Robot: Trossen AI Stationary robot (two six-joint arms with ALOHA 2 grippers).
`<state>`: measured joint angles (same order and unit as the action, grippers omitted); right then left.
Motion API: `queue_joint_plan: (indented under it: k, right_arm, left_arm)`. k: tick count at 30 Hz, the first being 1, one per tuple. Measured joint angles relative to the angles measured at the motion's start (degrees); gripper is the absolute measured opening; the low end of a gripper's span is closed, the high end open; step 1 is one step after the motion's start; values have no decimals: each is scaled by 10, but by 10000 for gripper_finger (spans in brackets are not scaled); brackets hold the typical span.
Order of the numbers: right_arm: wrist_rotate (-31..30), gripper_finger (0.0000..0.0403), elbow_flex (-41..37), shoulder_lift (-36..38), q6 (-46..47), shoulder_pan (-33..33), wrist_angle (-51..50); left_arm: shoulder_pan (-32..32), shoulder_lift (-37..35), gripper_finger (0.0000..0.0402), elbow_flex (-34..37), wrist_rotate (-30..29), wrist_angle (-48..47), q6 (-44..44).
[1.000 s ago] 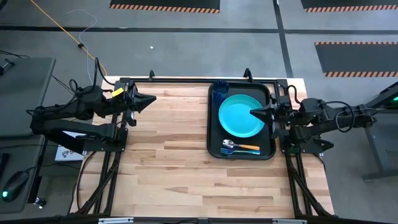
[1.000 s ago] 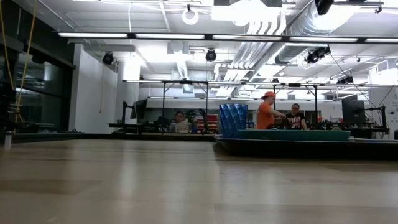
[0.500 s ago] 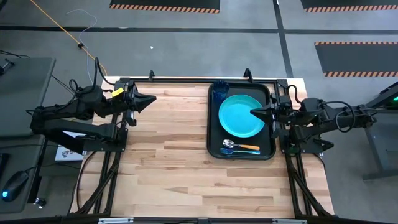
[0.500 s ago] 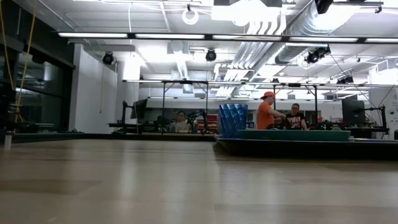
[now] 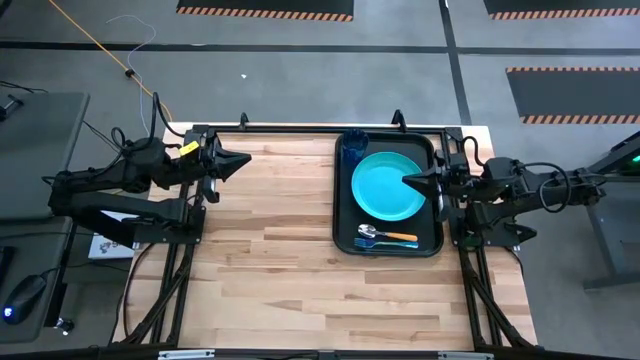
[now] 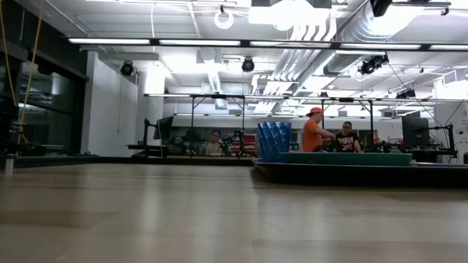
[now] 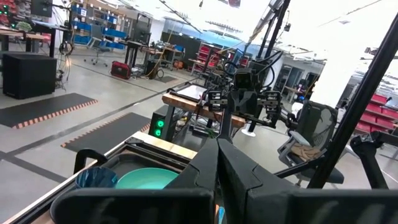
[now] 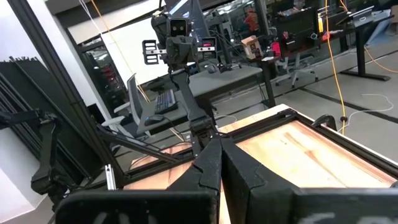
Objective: Pick and place plate/cup/fork/spoon on tray
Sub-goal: Return to Home Position
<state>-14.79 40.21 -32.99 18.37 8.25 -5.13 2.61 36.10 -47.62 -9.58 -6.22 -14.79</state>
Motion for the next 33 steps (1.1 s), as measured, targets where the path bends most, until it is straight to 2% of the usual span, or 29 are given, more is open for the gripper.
queue_joint_plan:
  k: [33]
  right_arm:
    - [0, 0, 0, 0, 11, 0, 0]
  left_arm:
    - [0, 0, 0, 0, 0, 0, 0]
